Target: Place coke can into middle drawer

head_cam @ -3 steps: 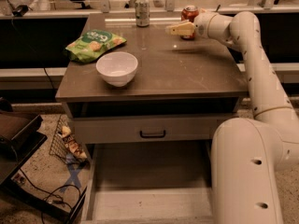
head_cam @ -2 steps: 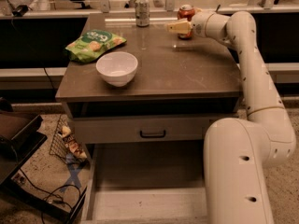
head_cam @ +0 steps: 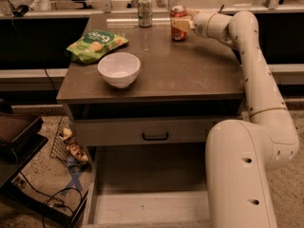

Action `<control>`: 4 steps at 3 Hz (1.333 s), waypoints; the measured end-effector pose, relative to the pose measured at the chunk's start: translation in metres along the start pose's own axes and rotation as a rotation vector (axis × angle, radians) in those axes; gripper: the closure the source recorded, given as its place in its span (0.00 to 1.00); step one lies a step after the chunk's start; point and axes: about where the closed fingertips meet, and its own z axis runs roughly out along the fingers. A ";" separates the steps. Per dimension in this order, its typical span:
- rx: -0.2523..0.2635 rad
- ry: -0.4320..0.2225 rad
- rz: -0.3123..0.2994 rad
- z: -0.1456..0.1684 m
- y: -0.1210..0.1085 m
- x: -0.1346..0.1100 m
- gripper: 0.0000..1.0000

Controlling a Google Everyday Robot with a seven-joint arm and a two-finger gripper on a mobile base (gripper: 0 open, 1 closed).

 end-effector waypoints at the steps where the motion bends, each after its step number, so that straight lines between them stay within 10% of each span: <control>1: -0.007 0.001 0.002 0.005 0.004 0.001 0.96; 4: -0.004 -0.004 -0.021 0.007 0.006 -0.011 1.00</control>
Offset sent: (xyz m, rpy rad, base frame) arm 0.0006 0.0034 -0.0014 0.0002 0.0018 0.0039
